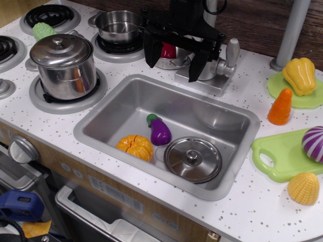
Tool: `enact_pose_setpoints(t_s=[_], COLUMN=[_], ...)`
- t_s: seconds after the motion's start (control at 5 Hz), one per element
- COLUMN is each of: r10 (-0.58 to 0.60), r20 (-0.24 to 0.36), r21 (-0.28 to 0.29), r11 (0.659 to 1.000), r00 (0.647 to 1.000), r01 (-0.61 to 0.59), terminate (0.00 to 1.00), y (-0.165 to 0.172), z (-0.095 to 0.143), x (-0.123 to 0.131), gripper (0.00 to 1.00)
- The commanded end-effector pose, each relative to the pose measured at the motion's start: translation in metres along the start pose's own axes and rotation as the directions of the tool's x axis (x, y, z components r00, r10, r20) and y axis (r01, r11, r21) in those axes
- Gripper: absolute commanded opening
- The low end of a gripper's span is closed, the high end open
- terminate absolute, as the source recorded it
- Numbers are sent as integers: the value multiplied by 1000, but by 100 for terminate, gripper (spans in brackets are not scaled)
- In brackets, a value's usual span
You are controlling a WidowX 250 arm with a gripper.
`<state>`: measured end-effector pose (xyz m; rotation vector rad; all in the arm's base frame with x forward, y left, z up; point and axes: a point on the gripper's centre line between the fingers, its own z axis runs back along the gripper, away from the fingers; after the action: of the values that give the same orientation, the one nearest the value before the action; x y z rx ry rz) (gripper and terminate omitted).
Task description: Turn faucet front to left
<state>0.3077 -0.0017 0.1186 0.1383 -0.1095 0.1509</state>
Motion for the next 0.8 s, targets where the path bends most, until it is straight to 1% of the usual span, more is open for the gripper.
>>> enact_pose_setpoints(t_s=[0.0,0.2,0.4,0.6], r10=[0,-7,5,11], r20=[0,66,110,174], r21=[0,-26,-2,10], r11=[1000,1000,1000,1000], r00=[1000,998,994,985], r01=[0,8,-5,-13], terminate=[0,0,0,0], y=[0,5,8,16], z=[0,4,8,11], x=[0,9,20,32], gripper=[100,100,100,100])
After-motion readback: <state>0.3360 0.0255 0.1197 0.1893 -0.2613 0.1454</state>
